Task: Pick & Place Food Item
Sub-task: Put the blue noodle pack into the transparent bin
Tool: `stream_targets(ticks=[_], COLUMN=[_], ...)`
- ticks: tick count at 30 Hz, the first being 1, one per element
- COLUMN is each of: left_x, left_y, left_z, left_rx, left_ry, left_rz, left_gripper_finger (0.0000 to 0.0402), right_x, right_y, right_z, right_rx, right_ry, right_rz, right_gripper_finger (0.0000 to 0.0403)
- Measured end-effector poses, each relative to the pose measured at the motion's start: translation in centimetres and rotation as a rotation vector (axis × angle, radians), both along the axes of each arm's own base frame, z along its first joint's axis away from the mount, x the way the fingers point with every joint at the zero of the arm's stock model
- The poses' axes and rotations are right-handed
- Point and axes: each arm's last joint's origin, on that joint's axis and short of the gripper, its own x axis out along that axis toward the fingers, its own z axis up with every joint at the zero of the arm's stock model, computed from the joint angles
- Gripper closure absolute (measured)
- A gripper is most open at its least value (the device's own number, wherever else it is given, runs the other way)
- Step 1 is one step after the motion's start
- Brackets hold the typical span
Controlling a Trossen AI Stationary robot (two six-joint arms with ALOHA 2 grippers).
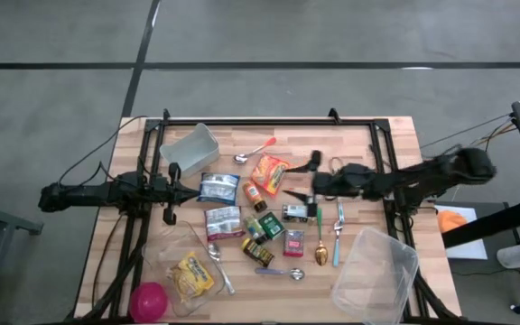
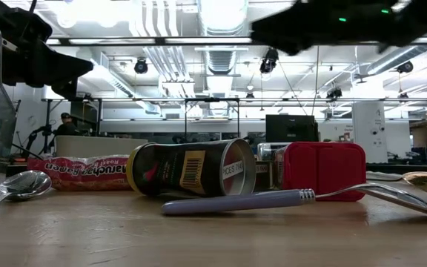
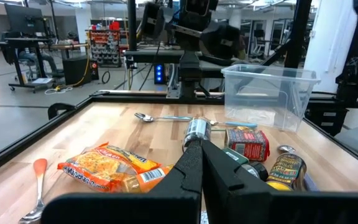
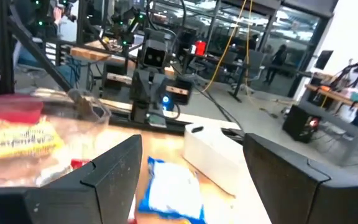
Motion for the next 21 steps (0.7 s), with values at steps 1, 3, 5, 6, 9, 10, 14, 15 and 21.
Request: stream_targets(ticks=[1,3,5,6,9,10,14,15,21], left_x=[0.0,0.0,0.0,0.0,0.0,0.0,0.0,0.0,0.0], left_y=[0.0,0.0,0.0,0.0,0.0,0.0,0.0,0.0,0.0], left_z=[0.0,0.0,0.0,0.0,0.0,0.0,0.0,0.0,0.0], left_rx=[0.0,0.0,0.0,0.0,0.0,0.0,0.0,0.0,0.0], left_ry=[0.0,0.0,0.0,0.0,0.001,0.0,0.0,0.0,0.001], left_rz=[0.0,0.0,0.0,0.0,0.0,0.0,0.0,0.0,0.0], left_gripper_finger=[0.0402,0.0402,0.0402,0.0402,0.0402,0.0402,0.0402,0.0402,0.0402], right_x=[-0.9,-2.8,-4.6,-5.5,-7.9,-8.6,-10.6,-10.9,-12.5], right_y=[0.0,-0.1,-0.2,-0.3,-0.5,-0.6,-0.6,-0.6,-0.7], right_z=[-0.1,-0.6,-1.0,-1.3,-2.2,-2.5,-3.1,-3.3,-4.3], right_rx=[-0.006,-0.019,-0.02,-0.016,0.041,0.061,0.09,0.093,0.121], right_ry=[-0.007,-0.018,-0.037,-0.045,-0.088,-0.107,-0.17,-0.183,-0.222], right_rz=[-0.001,-0.003,-0.007,-0.012,-0.065,-0.082,-0.085,-0.084,-0.083], right_gripper_finger=[0.0126,0.0126,0.0126,0.0126,0.0126,0.0126,0.0126,0.0126,0.0126])
